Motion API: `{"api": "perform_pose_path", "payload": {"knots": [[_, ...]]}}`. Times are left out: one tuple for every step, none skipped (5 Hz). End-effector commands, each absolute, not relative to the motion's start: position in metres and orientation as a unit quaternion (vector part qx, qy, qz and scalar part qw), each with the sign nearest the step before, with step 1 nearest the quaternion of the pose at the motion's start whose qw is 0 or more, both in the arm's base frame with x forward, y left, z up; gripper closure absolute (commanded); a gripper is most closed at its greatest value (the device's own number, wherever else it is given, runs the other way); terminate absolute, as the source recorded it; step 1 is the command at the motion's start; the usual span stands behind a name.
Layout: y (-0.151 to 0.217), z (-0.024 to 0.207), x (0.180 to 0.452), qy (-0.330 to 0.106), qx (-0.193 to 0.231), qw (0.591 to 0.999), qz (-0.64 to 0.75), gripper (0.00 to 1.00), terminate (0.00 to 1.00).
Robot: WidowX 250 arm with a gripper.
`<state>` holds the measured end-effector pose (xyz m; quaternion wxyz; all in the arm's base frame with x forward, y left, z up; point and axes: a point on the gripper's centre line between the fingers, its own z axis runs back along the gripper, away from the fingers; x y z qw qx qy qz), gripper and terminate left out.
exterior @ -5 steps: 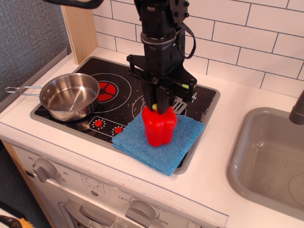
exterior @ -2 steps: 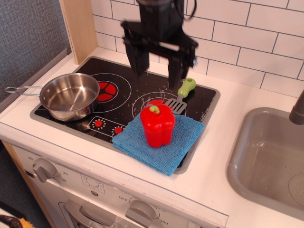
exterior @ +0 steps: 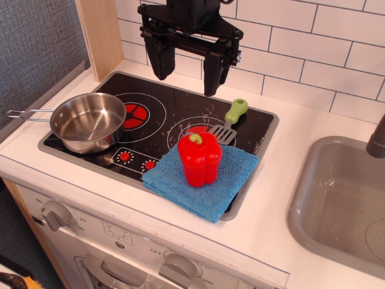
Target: Move the pepper to towel
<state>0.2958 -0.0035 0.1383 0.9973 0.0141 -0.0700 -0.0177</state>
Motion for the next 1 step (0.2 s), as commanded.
{"api": "perform_pose_path", "payload": {"knots": [[0.0048,0.1517,0.2912,-0.088,0.016,0.996,-0.012,0.00,1.00]]}}
